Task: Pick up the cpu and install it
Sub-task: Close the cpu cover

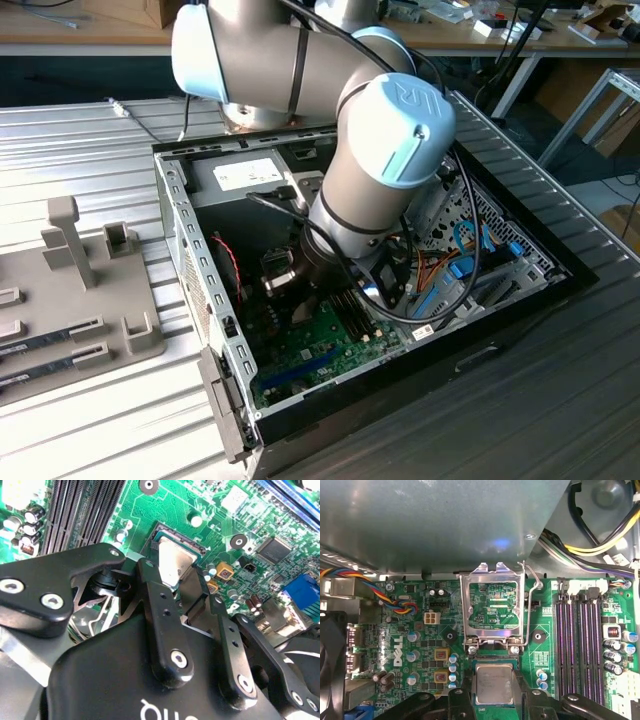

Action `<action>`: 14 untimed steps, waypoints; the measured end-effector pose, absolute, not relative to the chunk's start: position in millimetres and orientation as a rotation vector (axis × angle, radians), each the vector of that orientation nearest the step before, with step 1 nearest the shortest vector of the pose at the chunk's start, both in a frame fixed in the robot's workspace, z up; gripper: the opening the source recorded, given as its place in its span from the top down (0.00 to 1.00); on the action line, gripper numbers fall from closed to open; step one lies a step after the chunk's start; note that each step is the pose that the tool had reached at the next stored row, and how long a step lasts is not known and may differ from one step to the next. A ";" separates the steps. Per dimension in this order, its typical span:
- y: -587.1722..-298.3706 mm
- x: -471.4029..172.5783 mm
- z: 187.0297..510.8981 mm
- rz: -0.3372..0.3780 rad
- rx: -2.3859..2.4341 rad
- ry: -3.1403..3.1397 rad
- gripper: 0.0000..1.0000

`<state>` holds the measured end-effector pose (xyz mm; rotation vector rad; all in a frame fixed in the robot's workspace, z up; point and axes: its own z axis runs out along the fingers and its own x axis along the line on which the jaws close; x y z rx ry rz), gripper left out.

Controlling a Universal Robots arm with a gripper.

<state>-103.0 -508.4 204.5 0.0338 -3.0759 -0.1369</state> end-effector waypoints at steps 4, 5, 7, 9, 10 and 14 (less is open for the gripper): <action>-509.2 -102.8 203.0 -0.137 0.034 -3.076 0.58; -509.3 -102.8 202.7 -0.137 0.034 -3.076 0.58; -509.2 -102.7 202.3 -0.137 0.034 -3.076 0.58; -509.2 -102.7 202.3 -0.137 0.034 -3.076 0.58; -509.2 -102.7 202.2 -0.137 0.034 -3.076 0.58; -509.2 -102.7 202.1 -0.137 0.034 -3.076 0.58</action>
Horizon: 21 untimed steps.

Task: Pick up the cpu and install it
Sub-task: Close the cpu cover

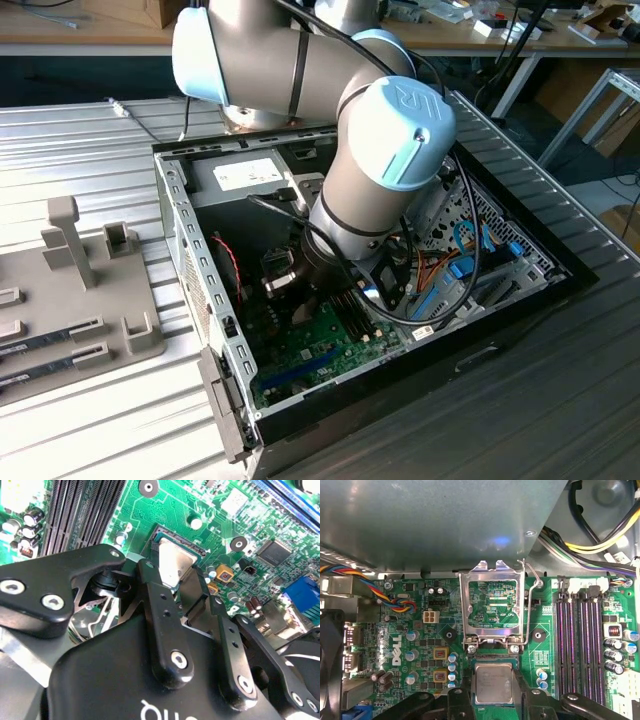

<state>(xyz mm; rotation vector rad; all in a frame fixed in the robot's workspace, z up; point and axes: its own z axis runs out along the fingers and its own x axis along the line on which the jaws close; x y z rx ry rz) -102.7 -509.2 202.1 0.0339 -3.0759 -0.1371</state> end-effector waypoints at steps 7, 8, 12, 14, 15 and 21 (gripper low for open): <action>-509.2 -102.7 201.7 -0.138 0.034 -3.076 0.57; -509.2 -102.7 201.6 -0.138 0.034 -3.076 0.51; -509.2 -102.7 201.7 -0.137 0.034 -3.076 0.45; -509.2 -102.7 201.7 -0.137 0.034 -3.076 0.45; -509.1 -102.7 203.8 -0.139 0.034 -3.076 0.45; -508.5 -102.7 215.4 -0.141 0.034 -3.077 0.46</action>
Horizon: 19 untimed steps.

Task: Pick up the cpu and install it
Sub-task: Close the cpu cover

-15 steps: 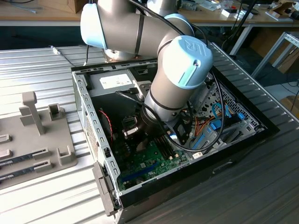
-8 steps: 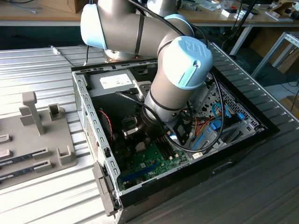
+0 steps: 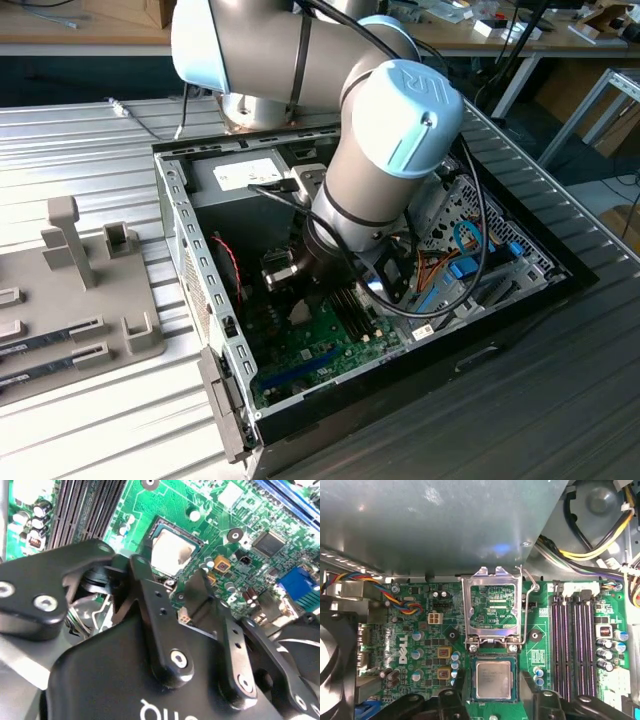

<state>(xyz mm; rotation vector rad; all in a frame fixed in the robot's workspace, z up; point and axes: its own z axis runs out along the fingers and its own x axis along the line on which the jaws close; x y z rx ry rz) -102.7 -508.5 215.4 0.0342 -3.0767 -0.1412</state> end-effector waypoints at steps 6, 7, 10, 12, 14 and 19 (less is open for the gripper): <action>-508.6 -81.4 213.8 -0.145 0.033 -3.057 0.78; -508.6 -76.4 213.1 -0.146 0.033 -3.052 0.84; -508.6 -63.5 213.0 -0.159 0.034 -3.043 0.89; -507.6 -60.5 215.4 -0.178 0.037 -3.042 0.89; -506.0 -58.4 219.1 -0.200 0.039 -3.041 0.89; -504.9 -57.3 224.4 -0.231 0.041 -3.039 0.89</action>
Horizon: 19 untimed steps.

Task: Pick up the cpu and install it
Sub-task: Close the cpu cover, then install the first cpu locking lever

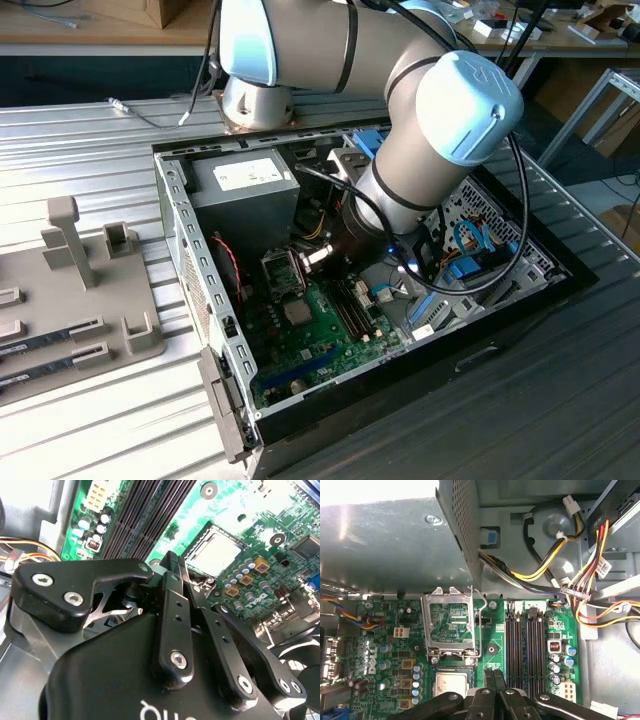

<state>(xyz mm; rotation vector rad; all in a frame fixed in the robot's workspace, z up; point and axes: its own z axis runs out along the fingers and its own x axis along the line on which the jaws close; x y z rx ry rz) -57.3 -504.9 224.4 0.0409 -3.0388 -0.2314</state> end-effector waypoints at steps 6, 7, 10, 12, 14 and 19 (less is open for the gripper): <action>-504.9 -57.3 224.5 -0.233 0.041 -3.038 0.89; -504.9 -57.3 224.5 -0.234 0.041 -3.039 0.89; -504.9 -57.3 224.5 -0.235 0.041 -3.038 0.89; -504.9 -57.3 224.5 -0.235 0.041 -3.038 0.89; -504.9 -57.3 224.4 -0.324 0.045 -3.031 0.89; -504.8 -57.3 224.4 -0.556 0.056 -3.000 0.89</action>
